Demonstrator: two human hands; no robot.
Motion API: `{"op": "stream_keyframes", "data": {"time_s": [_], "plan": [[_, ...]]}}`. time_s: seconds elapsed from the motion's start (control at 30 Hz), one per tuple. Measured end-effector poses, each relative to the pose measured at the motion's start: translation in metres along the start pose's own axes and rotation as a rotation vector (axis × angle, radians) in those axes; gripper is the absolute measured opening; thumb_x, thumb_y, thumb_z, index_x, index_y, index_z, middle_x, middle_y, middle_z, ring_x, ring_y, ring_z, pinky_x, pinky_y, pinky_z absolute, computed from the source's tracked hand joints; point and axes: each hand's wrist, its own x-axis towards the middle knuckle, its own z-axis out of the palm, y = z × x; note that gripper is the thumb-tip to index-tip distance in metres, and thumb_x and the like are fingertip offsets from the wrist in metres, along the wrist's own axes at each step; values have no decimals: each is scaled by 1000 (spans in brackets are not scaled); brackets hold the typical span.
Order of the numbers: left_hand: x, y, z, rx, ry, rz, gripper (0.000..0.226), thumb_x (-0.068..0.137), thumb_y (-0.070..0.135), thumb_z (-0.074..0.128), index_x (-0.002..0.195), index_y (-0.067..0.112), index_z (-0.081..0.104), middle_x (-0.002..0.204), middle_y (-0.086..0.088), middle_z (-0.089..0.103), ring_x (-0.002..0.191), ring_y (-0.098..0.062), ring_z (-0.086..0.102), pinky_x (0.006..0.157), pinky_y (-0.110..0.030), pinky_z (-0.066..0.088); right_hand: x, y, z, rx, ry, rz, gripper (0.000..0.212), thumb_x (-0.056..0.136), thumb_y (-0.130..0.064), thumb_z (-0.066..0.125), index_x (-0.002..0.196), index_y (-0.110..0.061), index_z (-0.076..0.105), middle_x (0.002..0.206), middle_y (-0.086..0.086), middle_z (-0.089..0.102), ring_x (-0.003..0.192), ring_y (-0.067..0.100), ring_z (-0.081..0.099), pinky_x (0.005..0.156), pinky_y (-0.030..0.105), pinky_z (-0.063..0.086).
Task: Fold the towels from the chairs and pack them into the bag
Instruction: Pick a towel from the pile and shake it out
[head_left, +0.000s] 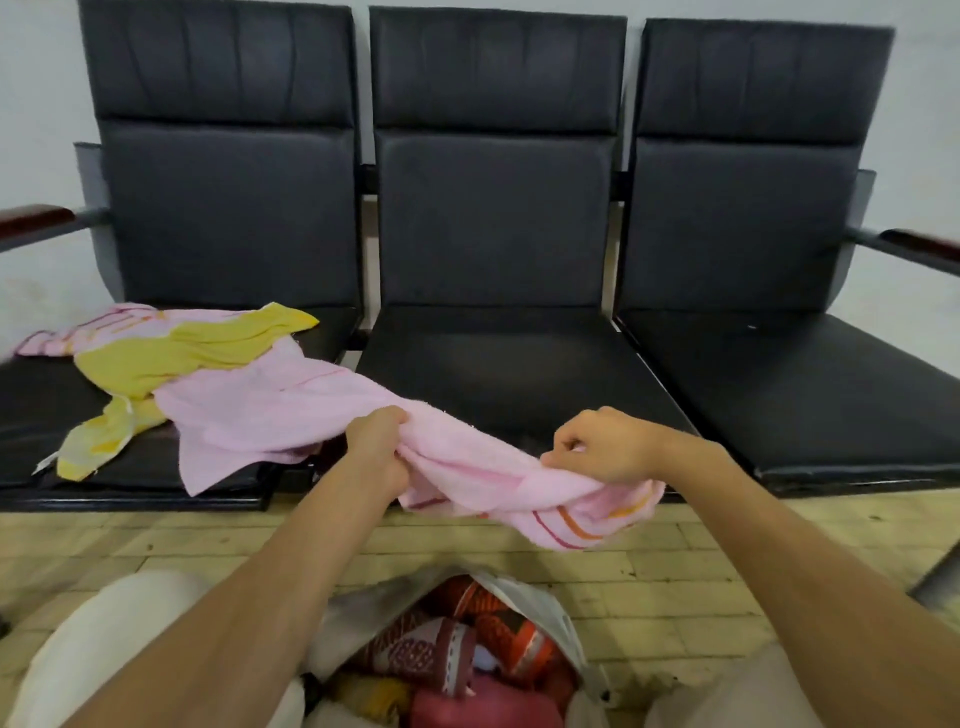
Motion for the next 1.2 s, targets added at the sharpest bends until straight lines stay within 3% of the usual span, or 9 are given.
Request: {"op": "stream_keyframes", "data": {"time_s": [0.1, 0.27, 0.5, 0.63, 0.7, 0.83, 0.93, 1.07, 1.2], "plan": [[-6, -11, -2, 82, -64, 9, 32, 91, 12, 52, 120, 0, 51, 115, -14, 55, 95, -28, 55, 98, -38, 43, -3, 16, 16, -26, -53, 128, 32, 89, -51, 53, 75, -24, 62, 83, -1, 66, 84, 21, 63, 78, 39, 52], [-21, -14, -15, 172, -174, -62, 42, 95, 12, 49, 134, 0, 45, 134, -19, 50, 123, -36, 47, 103, -46, 41, 22, -1, 34, -23, 53, 162, 40, 98, -43, 49, 94, -7, 66, 92, 9, 69, 89, 28, 63, 82, 41, 51], [-17, -16, -43, 273, -319, 26, 38, 94, 13, 45, 129, 1, 52, 126, -19, 60, 116, -33, 56, 94, -44, 49, 74, -60, 70, 32, 186, 139, 34, 94, -40, 55, 113, -11, 52, 110, 7, 53, 94, 25, 55, 80, 37, 48], [-21, -7, -52, 300, -325, 74, 31, 95, 15, 43, 120, 5, 57, 120, -17, 63, 112, -31, 58, 83, -40, 51, 83, -77, 80, -42, 162, 141, 10, 90, -15, 52, 82, -13, 46, 91, 4, 49, 86, 26, 49, 70, 33, 36], [-26, -3, -55, 330, -323, 76, 33, 94, 17, 44, 123, 5, 56, 121, -16, 63, 113, -31, 59, 86, -41, 51, 81, -77, 74, 124, 173, 163, 14, 91, -20, 50, 78, -14, 47, 85, 3, 53, 80, 25, 51, 69, 33, 37], [-33, 10, -51, 308, -312, 109, 32, 91, 15, 51, 121, 7, 57, 118, -13, 65, 110, -30, 59, 91, -40, 50, 63, -71, 45, 879, 318, 209, 14, 91, -21, 49, 86, -9, 54, 82, 8, 55, 72, 21, 53, 62, 31, 41], [-41, 28, -44, 310, -277, 194, 29, 88, 16, 58, 116, 9, 59, 116, -12, 65, 108, -27, 60, 98, -41, 48, 45, -57, 21, 1148, 362, 216, 27, 89, -17, 50, 110, -4, 60, 104, 14, 64, 92, 25, 62, 76, 36, 49], [-55, 44, -40, 284, -354, 192, 29, 89, 16, 57, 117, 9, 59, 109, -6, 68, 96, -21, 64, 78, -32, 52, 24, -37, 0, 1323, 461, 194, 32, 84, -8, 67, 116, -2, 64, 114, 13, 68, 106, 29, 65, 95, 42, 52], [-63, 53, -47, 298, -462, 176, 27, 90, 6, 48, 114, 6, 60, 105, -11, 67, 88, -22, 64, 66, -30, 53, 10, -24, -8, 1549, 534, 220, 31, 78, -2, 73, 108, -5, 66, 115, 14, 68, 107, 30, 66, 88, 43, 55]]}}
